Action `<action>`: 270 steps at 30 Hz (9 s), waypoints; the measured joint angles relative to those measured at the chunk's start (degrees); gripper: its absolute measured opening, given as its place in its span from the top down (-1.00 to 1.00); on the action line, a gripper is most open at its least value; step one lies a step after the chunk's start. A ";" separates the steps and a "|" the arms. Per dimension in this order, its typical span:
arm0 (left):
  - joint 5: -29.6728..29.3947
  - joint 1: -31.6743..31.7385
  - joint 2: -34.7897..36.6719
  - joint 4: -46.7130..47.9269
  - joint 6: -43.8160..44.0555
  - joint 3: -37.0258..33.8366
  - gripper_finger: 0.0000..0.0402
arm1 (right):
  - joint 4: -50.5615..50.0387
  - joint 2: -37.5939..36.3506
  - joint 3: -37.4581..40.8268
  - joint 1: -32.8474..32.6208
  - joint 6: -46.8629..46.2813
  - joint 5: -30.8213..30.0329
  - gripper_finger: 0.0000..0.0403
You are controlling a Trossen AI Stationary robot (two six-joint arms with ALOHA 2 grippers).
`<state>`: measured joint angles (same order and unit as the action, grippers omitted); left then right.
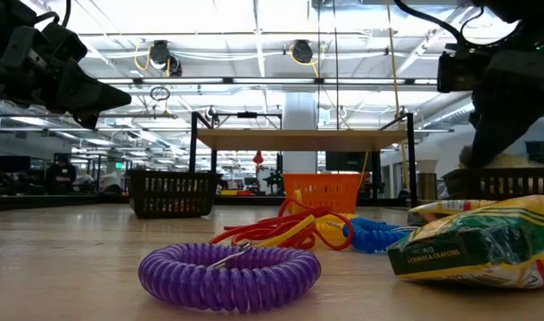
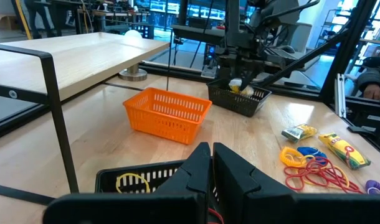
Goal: Pick & Place Office Desk Supplies
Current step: Put the crayon box into the right black bin, then put the red rubberband into the left black bin
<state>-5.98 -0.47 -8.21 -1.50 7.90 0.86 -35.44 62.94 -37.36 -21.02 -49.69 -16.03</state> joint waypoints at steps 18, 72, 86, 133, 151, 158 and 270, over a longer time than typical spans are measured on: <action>0.13 0.00 0.00 0.01 0.02 0.00 0.90 | 16.75 -23.02 0.97 -0.46 26.57 -10.70 0.04; -7.21 -0.02 -6.40 0.27 7.83 0.62 0.98 | 49.83 -62.44 36.39 4.17 48.89 -0.39 1.00; -2.75 -7.19 -38.30 -1.54 10.34 17.42 0.99 | 50.61 -62.38 36.50 4.17 48.47 -6.49 1.00; 13.32 -10.03 -109.52 26.49 -4.71 83.08 -0.09 | 45.88 -62.27 36.57 4.17 44.37 -6.38 1.00; 16.55 -11.75 -110.21 40.64 -11.67 82.92 -0.09 | 45.24 -62.27 36.57 4.17 43.71 -6.36 1.00; 16.53 -11.33 -111.06 34.31 -10.75 79.47 -0.09 | 45.45 -62.26 36.57 4.17 43.80 -6.36 1.00; -3.13 2.96 -53.47 6.59 -3.92 36.06 1.00 | 46.67 -62.27 36.54 4.15 43.36 -6.45 1.00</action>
<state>-9.11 2.49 -61.68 5.09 3.98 36.93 11.23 0.67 -0.82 -16.86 -6.33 -22.48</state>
